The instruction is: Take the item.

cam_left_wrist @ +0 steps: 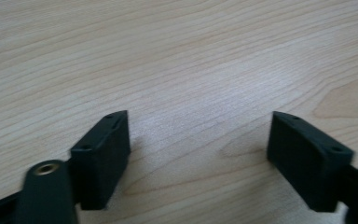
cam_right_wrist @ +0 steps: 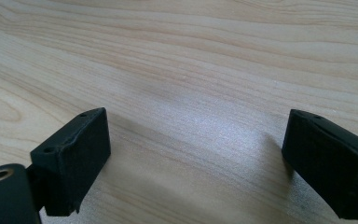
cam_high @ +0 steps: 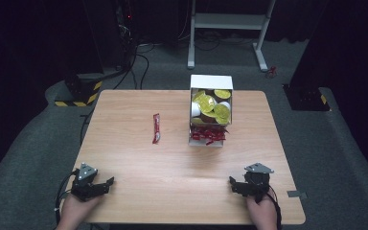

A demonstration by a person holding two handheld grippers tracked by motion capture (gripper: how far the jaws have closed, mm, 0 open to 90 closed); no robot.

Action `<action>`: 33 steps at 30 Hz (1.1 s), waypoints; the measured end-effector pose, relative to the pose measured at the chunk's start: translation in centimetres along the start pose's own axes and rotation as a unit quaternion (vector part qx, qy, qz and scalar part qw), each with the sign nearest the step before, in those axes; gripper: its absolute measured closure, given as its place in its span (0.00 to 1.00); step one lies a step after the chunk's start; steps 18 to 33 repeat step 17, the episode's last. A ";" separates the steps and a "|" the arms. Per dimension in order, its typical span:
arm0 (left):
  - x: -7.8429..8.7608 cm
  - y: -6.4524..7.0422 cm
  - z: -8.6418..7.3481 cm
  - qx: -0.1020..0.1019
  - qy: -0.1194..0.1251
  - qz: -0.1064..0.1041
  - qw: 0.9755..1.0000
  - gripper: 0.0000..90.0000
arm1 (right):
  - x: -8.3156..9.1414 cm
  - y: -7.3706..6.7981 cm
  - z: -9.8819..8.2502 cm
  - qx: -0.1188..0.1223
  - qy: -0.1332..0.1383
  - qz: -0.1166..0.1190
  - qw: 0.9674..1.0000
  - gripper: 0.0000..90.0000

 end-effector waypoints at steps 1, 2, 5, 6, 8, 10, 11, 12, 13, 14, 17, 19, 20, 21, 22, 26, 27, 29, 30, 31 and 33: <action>0.0 0.0 -0.1 0.003 0.001 0.002 1.000 0.18 | 0.0 0.0 0.0 -0.001 -0.001 0.000 1.000 0.09; 0.0 -0.1 -0.1 0.004 0.000 0.002 1.000 0.18 | 0.0 0.0 0.0 -0.003 -0.001 -0.001 1.000 0.08; -0.1 -0.1 -0.1 0.010 -0.002 -0.004 1.000 0.16 | 0.0 0.0 0.0 -0.003 -0.001 -0.001 1.000 0.09; -0.1 -0.1 -0.1 0.012 -0.001 -0.004 1.000 0.16 | 0.0 0.0 0.0 -0.002 -0.001 0.000 1.000 0.08; 0.0 -0.1 -0.2 0.013 -0.002 -0.004 1.000 0.16 | 0.0 0.0 0.0 -0.001 0.000 -0.001 1.000 0.08; 0.0 -0.1 -0.2 0.011 -0.001 -0.003 1.000 0.16 | 0.0 0.0 0.0 -0.002 -0.001 0.000 1.000 0.09; 0.0 -0.1 -0.2 0.013 -0.001 -0.005 1.000 0.16 | 0.0 0.0 0.0 -0.001 0.000 0.000 1.000 0.09; -0.1 -0.1 -0.1 0.013 0.001 -0.004 1.000 0.16 | 0.0 0.0 0.0 -0.002 -0.001 -0.001 1.000 0.09; -0.1 -0.1 -0.1 0.012 0.001 -0.006 1.000 0.16 | 0.0 0.0 0.0 0.000 0.000 0.000 1.000 0.09; -0.1 -0.1 -0.1 0.012 0.001 -0.005 1.000 0.16 | 0.0 0.0 0.0 -0.002 -0.001 -0.001 1.000 0.09; -0.1 -0.1 -0.1 0.010 0.000 -0.005 1.000 0.16 | 0.0 0.0 0.0 -0.002 -0.001 -0.001 1.000 0.08; -0.1 -0.1 -0.1 0.010 0.000 -0.005 1.000 0.16 | 0.0 0.0 0.0 -0.002 -0.001 -0.001 1.000 0.08; -0.1 -0.1 -0.1 0.010 0.000 -0.005 1.000 0.16 | 0.0 0.0 0.0 -0.002 -0.001 -0.001 1.000 0.08; -0.1 -0.1 -0.1 0.010 0.000 -0.005 1.000 0.16 | 0.0 0.0 0.0 -0.002 -0.001 -0.001 1.000 0.08; -0.1 -0.1 -0.1 0.010 0.000 -0.005 1.000 0.16 | 0.0 0.0 0.0 -0.002 -0.001 -0.001 1.000 0.08; -0.1 -0.1 -0.1 0.010 0.000 -0.005 1.000 0.16 | 0.0 0.0 0.0 -0.002 -0.001 -0.001 1.000 0.08; -0.1 -0.1 -0.1 0.010 0.000 -0.005 1.000 0.16 | 0.0 0.0 0.0 -0.002 -0.001 -0.001 1.000 0.08; -0.1 -0.1 -0.1 0.010 0.000 -0.005 1.000 0.16 | 0.0 0.0 0.0 -0.002 -0.001 -0.001 1.000 0.08; -0.1 -0.1 -0.1 0.010 0.000 -0.005 1.000 0.16 | 0.0 0.0 0.0 -0.002 -0.001 -0.001 1.000 0.08; -0.1 -0.1 -0.1 0.010 0.000 -0.005 1.000 0.16 | 0.0 0.0 0.0 -0.002 -0.001 -0.001 1.000 0.08; -0.1 -0.1 -0.1 0.010 0.000 -0.005 1.000 0.16 | 0.0 0.0 0.0 -0.002 -0.001 -0.001 1.000 0.08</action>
Point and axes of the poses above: each handheld gripper's, and its own axes: x roughly backward along the jaws, z roughly out of its top, y roughly to its right, the point moved 7 cm from there along -x, roughly forward along the jaws, and after that the axes turned 8 degrees about -x, right-handed, at the moved point
